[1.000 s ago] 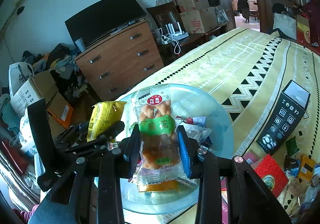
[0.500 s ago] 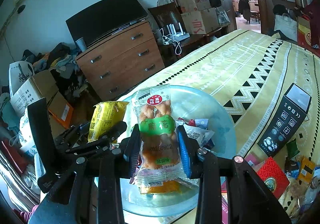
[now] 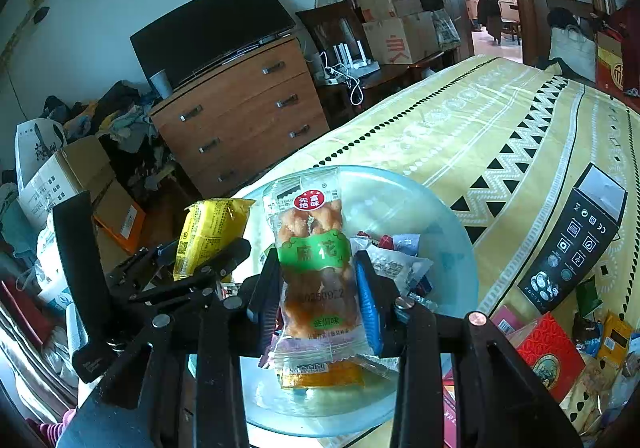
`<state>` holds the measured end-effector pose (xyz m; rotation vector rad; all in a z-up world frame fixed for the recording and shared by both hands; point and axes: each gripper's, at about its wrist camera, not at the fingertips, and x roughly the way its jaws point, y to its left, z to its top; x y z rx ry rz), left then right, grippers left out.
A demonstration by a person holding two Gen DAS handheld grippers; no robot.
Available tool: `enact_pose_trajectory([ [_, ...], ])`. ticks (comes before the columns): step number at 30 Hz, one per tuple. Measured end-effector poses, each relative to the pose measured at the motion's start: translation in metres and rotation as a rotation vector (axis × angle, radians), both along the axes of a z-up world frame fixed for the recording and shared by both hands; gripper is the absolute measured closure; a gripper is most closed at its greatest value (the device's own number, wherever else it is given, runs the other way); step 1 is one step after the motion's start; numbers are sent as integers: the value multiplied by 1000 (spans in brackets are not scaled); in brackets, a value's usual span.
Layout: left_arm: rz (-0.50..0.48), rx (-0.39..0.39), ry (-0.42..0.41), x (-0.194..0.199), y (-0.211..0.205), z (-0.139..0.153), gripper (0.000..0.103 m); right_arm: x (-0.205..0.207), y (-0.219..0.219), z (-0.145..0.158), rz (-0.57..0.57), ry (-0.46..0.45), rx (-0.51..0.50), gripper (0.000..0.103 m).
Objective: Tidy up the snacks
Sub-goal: 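Lower both packets into the glass bowl and open both tools, then move both tools back over the snack heap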
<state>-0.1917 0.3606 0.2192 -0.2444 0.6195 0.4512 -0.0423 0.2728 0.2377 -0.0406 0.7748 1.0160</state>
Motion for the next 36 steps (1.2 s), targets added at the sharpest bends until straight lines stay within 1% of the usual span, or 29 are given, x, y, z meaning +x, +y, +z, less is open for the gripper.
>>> enact_pose_trajectory([
  [7, -1, -2, 5, 0, 1, -2, 29, 1, 2, -2, 3, 0, -3, 65],
  [23, -9, -8, 37, 9, 4, -9, 29, 7, 12, -17, -3, 29, -20, 64],
  [31, 3, -17, 55, 13, 9, -14, 27, 10, 16, -20, -4, 39, -24, 62],
  [33, 7, -21, 66, 15, 12, -16, 27, 11, 16, -21, -5, 39, -30, 59],
  [34, 9, -20, 66, 15, 12, -16, 25, 11, 16, -21, -4, 39, -30, 57],
  [35, 12, -18, 66, 15, 12, -16, 24, 11, 16, -22, -5, 38, -31, 53],
  [36, 14, -14, 65, 15, 12, -16, 21, 11, 15, -21, -5, 36, -30, 51],
])
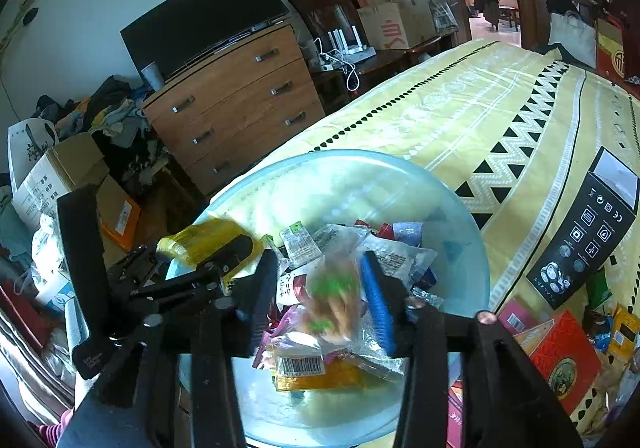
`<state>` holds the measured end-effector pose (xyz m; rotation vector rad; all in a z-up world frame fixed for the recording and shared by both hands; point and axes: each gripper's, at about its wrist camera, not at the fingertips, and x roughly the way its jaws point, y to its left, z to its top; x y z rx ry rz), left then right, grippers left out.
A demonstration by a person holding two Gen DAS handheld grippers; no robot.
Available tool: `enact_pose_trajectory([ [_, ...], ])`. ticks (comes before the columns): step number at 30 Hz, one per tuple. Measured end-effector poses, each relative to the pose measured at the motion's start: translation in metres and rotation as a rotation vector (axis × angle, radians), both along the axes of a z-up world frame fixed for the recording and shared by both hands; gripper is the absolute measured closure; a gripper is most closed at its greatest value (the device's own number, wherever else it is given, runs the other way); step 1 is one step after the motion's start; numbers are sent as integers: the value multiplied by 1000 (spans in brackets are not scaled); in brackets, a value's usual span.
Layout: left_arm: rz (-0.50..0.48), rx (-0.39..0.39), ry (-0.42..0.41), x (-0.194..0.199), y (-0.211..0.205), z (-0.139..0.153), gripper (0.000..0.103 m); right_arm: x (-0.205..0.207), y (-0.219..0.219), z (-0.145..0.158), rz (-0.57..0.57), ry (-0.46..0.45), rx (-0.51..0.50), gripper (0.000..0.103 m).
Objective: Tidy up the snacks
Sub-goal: 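Move both tools back over the snack heap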
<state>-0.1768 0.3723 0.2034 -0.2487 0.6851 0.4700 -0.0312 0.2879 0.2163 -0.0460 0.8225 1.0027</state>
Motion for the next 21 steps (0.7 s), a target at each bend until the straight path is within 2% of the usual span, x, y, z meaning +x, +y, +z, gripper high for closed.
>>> enact_pose_trajectory([
  [3, 12, 8, 2, 0, 0, 2, 13, 0, -1, 1, 1, 1, 0, 50],
  [5, 18, 0, -5, -1, 1, 4, 12, -3, -5, 4, 1, -8, 7, 50],
  [7, 28, 12, -20, -4, -2, 11, 12, -12, -20, 16, -5, -53, 48, 50],
  [9, 16, 44, -60, -8, -11, 24, 11, -29, -47, 34, -19, -139, 111, 50],
  [10, 1, 64, -87, -11, -20, 33, 6, -39, -67, 43, -42, -194, 141, 50],
  [11, -25, 85, -121, -14, -32, 45, 2, -48, -89, 50, -72, -244, 167, 49],
  [13, -92, 126, -196, -20, -60, 67, 0, -65, -137, 56, -161, -331, 213, 32],
  [14, -139, 146, -227, -21, -79, 79, 0, -72, -164, 54, -220, -362, 231, 7],
  [15, -186, 166, -256, -23, -98, 88, 0, -80, -192, 49, -272, -385, 250, 0],
  [16, -234, 182, -283, -25, -118, 96, 0, -83, -210, 44, -306, -393, 251, 0],
  [18, -345, 174, -323, -26, -159, 109, 0, -86, -262, 20, -427, -362, 182, 0],
  [21, -544, 136, -309, -20, -230, 109, 0, -83, -330, -23, -585, -270, 93, 0],
])
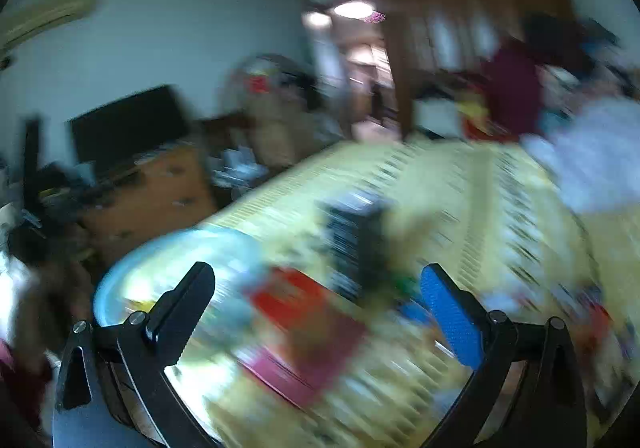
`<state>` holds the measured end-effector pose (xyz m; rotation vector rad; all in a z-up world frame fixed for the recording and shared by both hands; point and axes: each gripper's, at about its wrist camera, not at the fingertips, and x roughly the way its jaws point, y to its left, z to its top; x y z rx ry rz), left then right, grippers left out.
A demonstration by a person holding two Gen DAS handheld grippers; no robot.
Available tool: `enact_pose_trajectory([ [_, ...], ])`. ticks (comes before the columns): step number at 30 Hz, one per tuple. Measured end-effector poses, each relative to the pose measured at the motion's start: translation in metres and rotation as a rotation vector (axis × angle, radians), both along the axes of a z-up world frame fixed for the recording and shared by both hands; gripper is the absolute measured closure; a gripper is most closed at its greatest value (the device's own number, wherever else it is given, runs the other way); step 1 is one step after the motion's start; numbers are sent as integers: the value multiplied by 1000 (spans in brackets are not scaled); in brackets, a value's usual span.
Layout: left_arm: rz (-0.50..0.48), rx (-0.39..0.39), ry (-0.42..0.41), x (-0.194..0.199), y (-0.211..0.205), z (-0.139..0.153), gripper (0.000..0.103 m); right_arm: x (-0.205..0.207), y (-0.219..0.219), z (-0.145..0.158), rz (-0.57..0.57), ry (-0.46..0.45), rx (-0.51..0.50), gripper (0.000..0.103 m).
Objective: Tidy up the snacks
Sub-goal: 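Move both tools back over the snack heap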
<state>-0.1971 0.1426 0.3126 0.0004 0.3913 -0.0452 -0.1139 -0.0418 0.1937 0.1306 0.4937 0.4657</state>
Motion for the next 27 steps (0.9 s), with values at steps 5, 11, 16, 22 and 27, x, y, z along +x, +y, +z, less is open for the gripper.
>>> enact_pose_trajectory([
  [5, -275, -87, 221, 46, -90, -58, 0, 7, -85, -61, -160, 245, 53, 2],
  [11, -136, -211, 563, 168, -111, -187, 2, 12, -125, -96, -180, 317, 81, 2],
  [16, 42, -173, 603, 223, -101, -226, 2, 17, -160, -117, -196, 369, 116, 2],
  [22, 147, -69, 658, 255, -108, -270, 2, 33, -184, -138, -212, 410, 150, 2],
  [27, 206, -73, 670, 267, -94, -285, 2, 34, -203, -146, -241, 429, 155, 2],
])
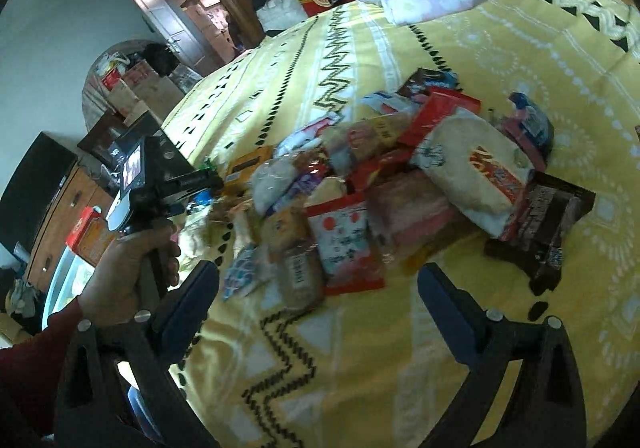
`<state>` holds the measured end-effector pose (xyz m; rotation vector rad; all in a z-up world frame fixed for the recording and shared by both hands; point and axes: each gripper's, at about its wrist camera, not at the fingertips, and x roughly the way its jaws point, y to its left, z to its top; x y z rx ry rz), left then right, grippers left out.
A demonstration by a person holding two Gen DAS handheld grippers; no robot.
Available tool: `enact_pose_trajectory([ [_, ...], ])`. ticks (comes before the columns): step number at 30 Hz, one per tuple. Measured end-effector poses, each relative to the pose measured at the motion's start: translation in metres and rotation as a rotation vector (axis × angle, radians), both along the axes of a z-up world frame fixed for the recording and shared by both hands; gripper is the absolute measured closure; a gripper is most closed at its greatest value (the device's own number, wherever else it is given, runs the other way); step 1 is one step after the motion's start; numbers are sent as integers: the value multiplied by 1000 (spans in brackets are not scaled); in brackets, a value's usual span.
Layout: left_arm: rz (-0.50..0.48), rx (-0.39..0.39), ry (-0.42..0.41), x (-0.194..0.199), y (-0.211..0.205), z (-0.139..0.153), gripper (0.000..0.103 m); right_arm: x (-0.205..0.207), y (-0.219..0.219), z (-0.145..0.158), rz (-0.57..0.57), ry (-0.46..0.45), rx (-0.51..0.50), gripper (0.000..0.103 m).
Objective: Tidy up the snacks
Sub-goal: 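Move both tools back over the snack heap, then grasp the blue chocolate-cookie packet with left tool while right grasps the dark wafer packet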
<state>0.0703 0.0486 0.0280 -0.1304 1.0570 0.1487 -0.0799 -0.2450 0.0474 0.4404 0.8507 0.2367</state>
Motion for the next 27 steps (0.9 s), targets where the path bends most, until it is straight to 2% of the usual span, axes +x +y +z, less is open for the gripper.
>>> enact_pose_trajectory([
  [2, -3, 7, -1, 2, 2, -2, 10, -2, -8, -3, -17, 9, -4, 2],
  [4, -28, 9, -4, -1, -2, -2, 35, -4, -19, -7, -40, 20, -13, 2],
  [5, -51, 23, -16, -5, -7, 2, 40, -6, -24, -7, -53, 25, -18, 2],
  [7, -86, 1, -36, -8, -12, 7, 48, -8, -37, -8, -83, 34, -22, 3],
  [12, -199, -72, -92, -37, -29, 35, 48, 1, -80, -5, -130, 74, -54, 4],
  [14, -253, -102, -106, -51, -36, 45, 48, 13, -92, -9, -79, 134, 73, 3],
  [16, -301, -113, -118, -62, -44, 52, 48, 27, -96, -7, -33, 221, 87, 5],
  [18, -341, -138, -120, -74, -50, 59, 48, 41, -95, 8, 72, 251, 7, 5],
  [19, -353, -148, -119, -78, -53, 60, 48, 46, -92, 16, 125, 251, -79, 5],
  [20, -369, -159, -117, -82, -56, 62, 48, 54, -90, 23, 197, 258, -235, 4],
  [23, -404, -181, -111, -95, -64, 65, 48, 70, -96, 9, 321, 355, -462, 1],
  [27, -432, -187, -90, -109, -75, 61, 48, 88, -98, -18, 474, 448, -520, 1],
])
